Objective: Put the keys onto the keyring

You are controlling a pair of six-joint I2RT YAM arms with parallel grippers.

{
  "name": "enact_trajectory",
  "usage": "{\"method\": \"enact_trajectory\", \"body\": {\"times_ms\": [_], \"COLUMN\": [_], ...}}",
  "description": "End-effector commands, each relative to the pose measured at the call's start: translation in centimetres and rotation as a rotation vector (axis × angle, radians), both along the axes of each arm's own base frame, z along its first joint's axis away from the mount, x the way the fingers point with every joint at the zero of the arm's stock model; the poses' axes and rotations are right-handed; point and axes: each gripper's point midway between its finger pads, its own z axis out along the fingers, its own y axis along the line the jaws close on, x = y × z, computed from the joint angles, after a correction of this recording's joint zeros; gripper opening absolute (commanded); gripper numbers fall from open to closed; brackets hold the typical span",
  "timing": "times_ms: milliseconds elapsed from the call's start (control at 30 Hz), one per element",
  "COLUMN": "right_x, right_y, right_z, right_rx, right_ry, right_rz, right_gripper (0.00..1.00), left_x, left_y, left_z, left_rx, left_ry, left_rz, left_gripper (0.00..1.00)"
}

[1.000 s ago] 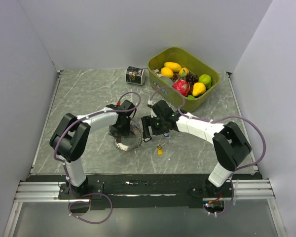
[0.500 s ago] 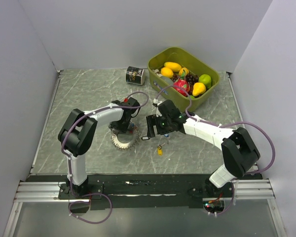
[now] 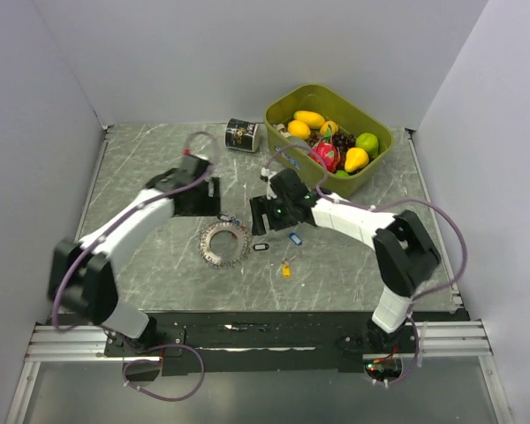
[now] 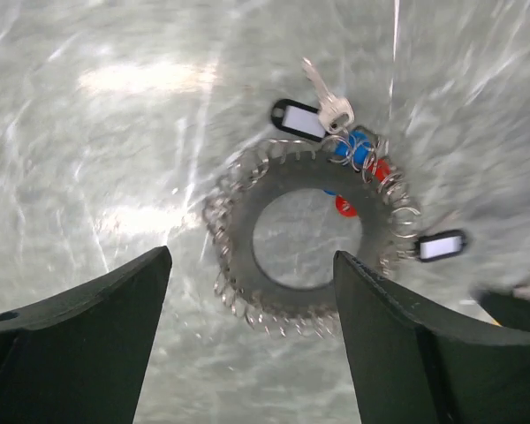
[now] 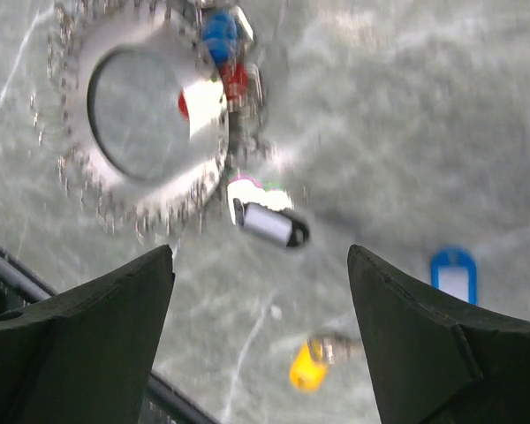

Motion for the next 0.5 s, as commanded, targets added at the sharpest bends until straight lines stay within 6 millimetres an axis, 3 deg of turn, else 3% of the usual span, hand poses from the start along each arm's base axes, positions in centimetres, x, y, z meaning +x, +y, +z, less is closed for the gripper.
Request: {"method": "enact_trajectory", "body": {"times_ms": [0,33,100,133,200,233,467], "right_x": [2.2,2.6,2.9,3.5,3.7,4.2,4.2], "right_y": [3.1,3.7,4.3,4.7,5.0,5.3,6.7], "right_z": [-0.3,-0.1,-1.7,-1.5,-2.9,-2.7,-4.8], "right_rx": [0.014,0.014,-0.013,-0.01,-0.03,-0.028,-0.01], "right_ry": [-0.03,-0.032,-0.008,-0.014,0.012,0.005,0.058], "right_rz": [0.044,0.047,0.047,0.044,0.04,0.04,0.067], "right_gripper": [0.85,0.84,0.83,0.83,0.82,0.81,0.71], "left_x": [-2.3,-3.5,-4.2,-5.3,-5.9,-6.7,-7.8], "left_y": [0.6,1.0,1.3,1.7,1.0,1.1,0.7], "left_z": [0.6,-0.8,-1.1,-2.5,-3.0,-4.2,-7.1], "left_rx": [-0.286,-0.31,-0.373,-0.394,-0.48,-0.503,-0.568], "left_ry": [0.047,0.093,0.106,0.149,0.174,0.209,0.267], "left_rz": [0.107,0.137,0.163,0.195,0.194,0.226,0.292], "left_gripper": [0.8,0.8,0.8,0.79,0.79,0.78,0.75]}}
